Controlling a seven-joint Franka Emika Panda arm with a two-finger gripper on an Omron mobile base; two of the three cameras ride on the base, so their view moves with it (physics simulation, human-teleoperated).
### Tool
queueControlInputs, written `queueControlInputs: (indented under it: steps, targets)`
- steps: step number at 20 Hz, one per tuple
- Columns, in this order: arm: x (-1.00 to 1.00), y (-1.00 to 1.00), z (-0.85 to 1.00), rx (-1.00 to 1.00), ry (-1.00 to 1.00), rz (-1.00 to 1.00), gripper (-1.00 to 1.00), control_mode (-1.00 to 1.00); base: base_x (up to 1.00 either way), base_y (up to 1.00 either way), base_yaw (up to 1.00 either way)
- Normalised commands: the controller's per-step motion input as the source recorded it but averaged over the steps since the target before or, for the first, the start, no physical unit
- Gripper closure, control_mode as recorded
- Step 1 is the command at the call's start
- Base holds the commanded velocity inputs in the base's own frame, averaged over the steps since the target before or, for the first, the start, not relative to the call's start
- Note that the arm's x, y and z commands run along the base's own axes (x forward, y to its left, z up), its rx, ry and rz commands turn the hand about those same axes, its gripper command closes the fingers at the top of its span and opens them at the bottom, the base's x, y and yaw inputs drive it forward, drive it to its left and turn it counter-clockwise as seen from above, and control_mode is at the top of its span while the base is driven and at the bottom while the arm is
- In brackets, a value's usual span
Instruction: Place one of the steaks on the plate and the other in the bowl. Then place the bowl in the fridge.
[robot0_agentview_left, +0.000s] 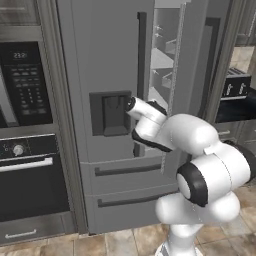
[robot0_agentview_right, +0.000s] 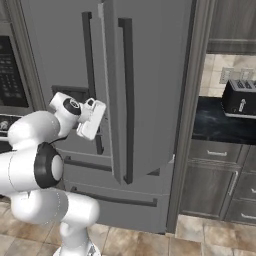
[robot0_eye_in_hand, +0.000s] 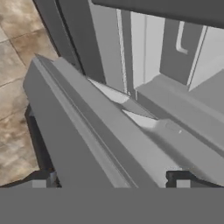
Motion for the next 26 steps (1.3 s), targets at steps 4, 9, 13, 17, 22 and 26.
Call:
queueControlInputs:
  steps: [4,9,13,17,22,26]
  targets:
    - [-0.09,-0.48,-0.03,-0.05,0.0,0.24,-1.0,-1.0,0.0,0.0,0.0]
    - [-0.56,-0.67,-0.01,-0.09,0.0,0.08,-1.0,-1.0,0.0,0.0,0.0]
    - [-0.98,-0.84,0.0,-0.05,-0.03,0.02,-1.0,-1.0,0.0,0.0,0.0]
    - [-1.0,-1.0,0.0,0.0,-0.08,-0.03,-1.0,-1.0,0.0,0.0,0.0]
    - [-0.99,-1.0,0.0,0.0,0.0,-0.11,-1.0,-1.0,0.0,0.0,0.0]
    - [-0.24,-0.92,0.11,0.0,0.05,-0.02,-1.0,-1.0,0.0,0.0,0.0]
